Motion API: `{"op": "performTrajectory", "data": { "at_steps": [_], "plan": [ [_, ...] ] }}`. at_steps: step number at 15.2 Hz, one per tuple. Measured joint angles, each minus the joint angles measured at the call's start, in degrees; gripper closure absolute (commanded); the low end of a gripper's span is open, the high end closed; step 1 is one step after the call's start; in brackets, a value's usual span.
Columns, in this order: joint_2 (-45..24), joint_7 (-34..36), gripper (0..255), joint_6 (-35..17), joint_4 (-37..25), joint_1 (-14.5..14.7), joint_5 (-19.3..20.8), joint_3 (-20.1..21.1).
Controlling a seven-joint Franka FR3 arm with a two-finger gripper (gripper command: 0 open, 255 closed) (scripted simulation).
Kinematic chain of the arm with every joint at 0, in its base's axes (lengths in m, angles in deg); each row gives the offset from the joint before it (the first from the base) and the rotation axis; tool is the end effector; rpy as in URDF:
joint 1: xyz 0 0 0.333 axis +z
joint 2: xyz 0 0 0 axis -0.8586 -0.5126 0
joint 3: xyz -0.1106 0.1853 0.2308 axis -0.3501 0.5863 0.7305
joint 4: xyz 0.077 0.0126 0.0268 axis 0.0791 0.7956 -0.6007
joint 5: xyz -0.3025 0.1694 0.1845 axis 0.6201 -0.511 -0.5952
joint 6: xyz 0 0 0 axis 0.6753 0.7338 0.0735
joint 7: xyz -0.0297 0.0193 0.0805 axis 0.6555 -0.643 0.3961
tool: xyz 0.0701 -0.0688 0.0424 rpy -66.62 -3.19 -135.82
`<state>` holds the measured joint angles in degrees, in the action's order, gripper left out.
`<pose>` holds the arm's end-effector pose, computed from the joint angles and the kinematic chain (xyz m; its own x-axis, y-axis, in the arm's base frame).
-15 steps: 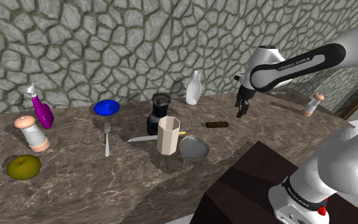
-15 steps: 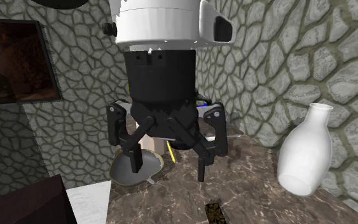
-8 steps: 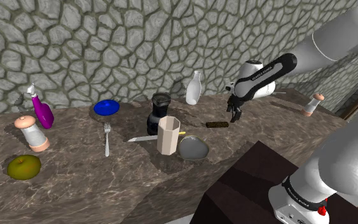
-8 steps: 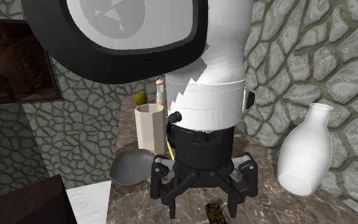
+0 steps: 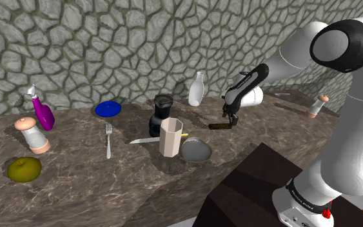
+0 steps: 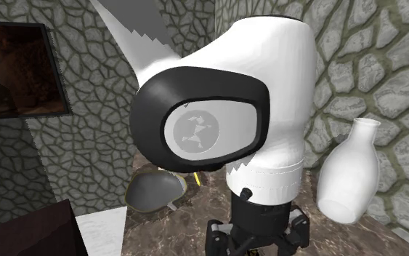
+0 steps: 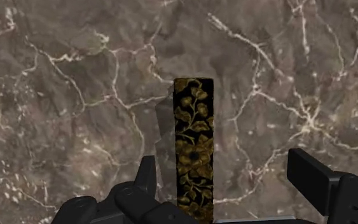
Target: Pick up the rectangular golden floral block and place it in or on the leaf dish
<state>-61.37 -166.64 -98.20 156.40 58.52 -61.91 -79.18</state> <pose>0.4683 -0.1672 0.1900 0.5036 0.8634 -0.0311 0.8635 -0.5018 0.0509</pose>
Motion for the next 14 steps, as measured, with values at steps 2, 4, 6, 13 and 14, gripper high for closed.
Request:
{"op": "performTrajectory", "data": {
  "at_steps": [2,4,6,13,14],
  "plan": [
    [-2.11,-1.11,0,-1.57,-0.50,-0.86,-1.28,1.10],
    [-3.76,-2.13,0,-2.72,-1.00,-1.82,-2.25,1.95],
    [-5.45,-2.83,0,-3.93,-1.47,-2.60,-3.15,2.86],
    [-6.01,-3.00,255,-4.43,-1.56,-2.82,-3.44,3.19],
    [-6.00,-3.00,255,-4.44,-1.57,-2.82,-3.45,3.19]
  ]
}}
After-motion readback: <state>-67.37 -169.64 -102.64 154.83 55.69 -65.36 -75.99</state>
